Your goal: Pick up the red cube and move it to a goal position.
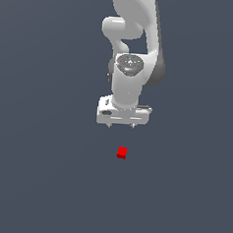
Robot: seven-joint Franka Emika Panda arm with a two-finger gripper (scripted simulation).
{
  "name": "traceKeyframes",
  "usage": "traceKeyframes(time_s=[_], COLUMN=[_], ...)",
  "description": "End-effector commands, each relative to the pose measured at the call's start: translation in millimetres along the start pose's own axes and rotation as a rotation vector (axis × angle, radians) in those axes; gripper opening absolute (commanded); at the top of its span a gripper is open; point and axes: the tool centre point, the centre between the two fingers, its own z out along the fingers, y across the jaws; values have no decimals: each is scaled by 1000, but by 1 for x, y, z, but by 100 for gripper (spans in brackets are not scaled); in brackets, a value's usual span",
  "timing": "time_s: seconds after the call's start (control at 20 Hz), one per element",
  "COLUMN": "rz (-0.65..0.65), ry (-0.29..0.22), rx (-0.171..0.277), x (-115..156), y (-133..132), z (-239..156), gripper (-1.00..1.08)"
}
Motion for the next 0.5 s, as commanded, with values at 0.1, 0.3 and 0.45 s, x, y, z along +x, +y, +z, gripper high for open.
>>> traceKeyframes(time_s=[0.1,0.3,0.45], rz=[2,17,37], ry=[0,2,5], rx=[0,0,1], x=[0,4,9], y=[0,-1,-3], z=[1,9,20], gripper=[100,100,100])
